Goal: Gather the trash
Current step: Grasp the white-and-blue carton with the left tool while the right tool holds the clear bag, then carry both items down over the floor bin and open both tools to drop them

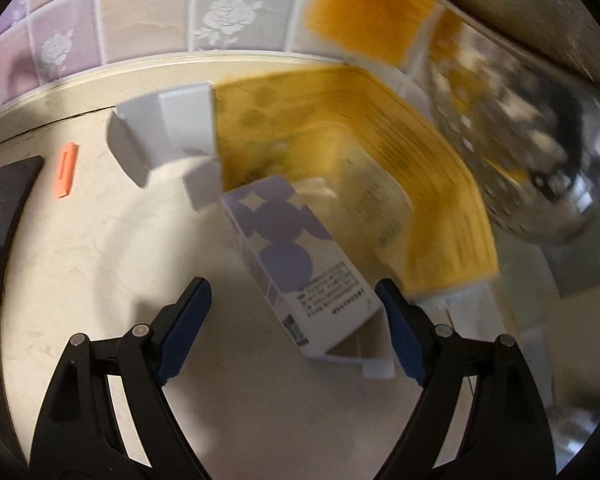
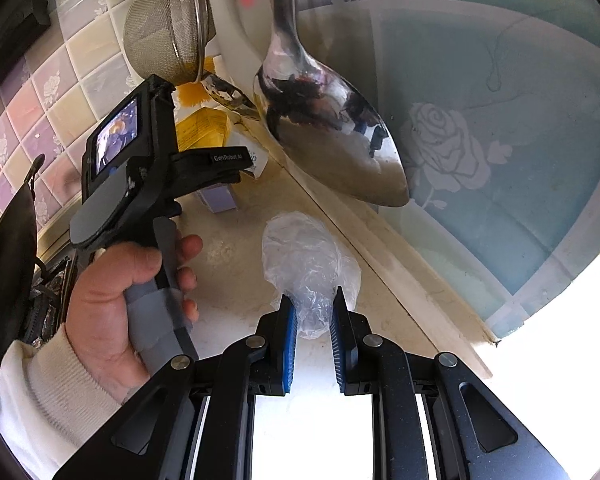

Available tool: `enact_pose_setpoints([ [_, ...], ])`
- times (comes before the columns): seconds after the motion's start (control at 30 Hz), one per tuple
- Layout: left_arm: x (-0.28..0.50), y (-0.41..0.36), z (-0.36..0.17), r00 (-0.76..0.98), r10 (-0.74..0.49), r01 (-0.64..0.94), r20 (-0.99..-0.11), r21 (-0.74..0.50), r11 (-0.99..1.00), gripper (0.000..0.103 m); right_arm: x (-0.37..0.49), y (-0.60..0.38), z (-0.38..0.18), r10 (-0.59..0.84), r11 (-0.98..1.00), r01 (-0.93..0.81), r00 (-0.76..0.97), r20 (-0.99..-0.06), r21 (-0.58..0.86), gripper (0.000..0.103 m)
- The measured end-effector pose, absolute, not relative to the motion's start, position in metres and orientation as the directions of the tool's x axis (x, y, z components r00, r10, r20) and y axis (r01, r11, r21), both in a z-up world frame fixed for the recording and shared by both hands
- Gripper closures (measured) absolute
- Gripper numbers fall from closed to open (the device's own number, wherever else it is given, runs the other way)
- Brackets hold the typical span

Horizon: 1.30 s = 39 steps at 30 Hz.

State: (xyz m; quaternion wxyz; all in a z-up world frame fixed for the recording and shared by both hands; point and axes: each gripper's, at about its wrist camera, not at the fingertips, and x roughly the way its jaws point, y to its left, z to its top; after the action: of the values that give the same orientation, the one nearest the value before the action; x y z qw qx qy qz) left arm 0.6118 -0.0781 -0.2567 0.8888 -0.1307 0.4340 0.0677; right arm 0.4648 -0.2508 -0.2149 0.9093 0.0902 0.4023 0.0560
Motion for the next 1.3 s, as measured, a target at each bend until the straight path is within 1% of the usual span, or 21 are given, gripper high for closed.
enact_pose_setpoints([
  [0.07, 0.613, -0.069, -0.258, 0.618, 0.026, -0.265, -0.786, -0.176, 0.948, 0.021, 0.464, -0.251, -0.217, 0.176, 0.977, -0.031, 0.669, -0.722, 0.21, 0.088],
  [0.1, 0.613, -0.066, -0.258, 0.619, 0.033, -0.275, -0.784, -0.177, 0.945, 0.025, 0.462, -0.251, -0.216, 0.177, 0.977, -0.031, 0.668, -0.722, 0.211, 0.088],
  [0.13, 0.611, -0.061, -0.259, 0.624, 0.045, -0.289, -0.78, -0.178, 0.941, 0.035, 0.462, -0.25, -0.217, 0.179, 0.977, -0.033, 0.667, -0.723, 0.212, 0.088],
  [0.17, 0.61, -0.058, -0.259, 0.628, 0.048, -0.292, -0.777, -0.177, 0.94, 0.04, 0.462, -0.25, -0.218, 0.178, 0.977, -0.032, 0.666, -0.724, 0.211, 0.088],
  [0.2, 0.608, -0.056, -0.259, 0.628, 0.054, -0.293, -0.777, -0.171, 0.94, 0.057, 0.463, -0.25, -0.219, 0.179, 0.977, -0.033, 0.664, -0.726, 0.211, 0.088],
  [0.23, 0.608, -0.054, -0.259, 0.626, 0.057, -0.291, -0.778, -0.165, 0.942, 0.069, 0.463, -0.249, -0.22, 0.182, 0.977, -0.036, 0.661, -0.728, 0.212, 0.088],
  [0.47, 0.593, -0.048, -0.262, 0.611, 0.077, -0.276, -0.788, -0.121, 0.953, 0.071, 0.465, -0.244, -0.226, 0.202, 0.974, -0.059, 0.656, -0.727, 0.217, 0.088],
  [0.63, 0.561, -0.049, -0.257, 0.602, 0.076, -0.248, -0.795, -0.095, 0.964, 0.071, 0.461, -0.245, -0.224, 0.216, 0.972, -0.079, 0.66, -0.719, 0.22, 0.088],
  [0.9, 0.497, -0.052, -0.217, 0.611, 0.079, -0.208, -0.788, -0.063, 0.976, 0.071, 0.45, -0.254, -0.213, 0.242, 0.967, -0.106, 0.668, -0.704, 0.232, 0.088],
  [1.3, 0.365, -0.059, -0.168, 0.618, 0.064, -0.133, -0.784, -0.024, 0.991, 0.071, 0.415, -0.257, -0.187, 0.247, 0.967, -0.132, 0.683, -0.687, 0.217, 0.088],
])
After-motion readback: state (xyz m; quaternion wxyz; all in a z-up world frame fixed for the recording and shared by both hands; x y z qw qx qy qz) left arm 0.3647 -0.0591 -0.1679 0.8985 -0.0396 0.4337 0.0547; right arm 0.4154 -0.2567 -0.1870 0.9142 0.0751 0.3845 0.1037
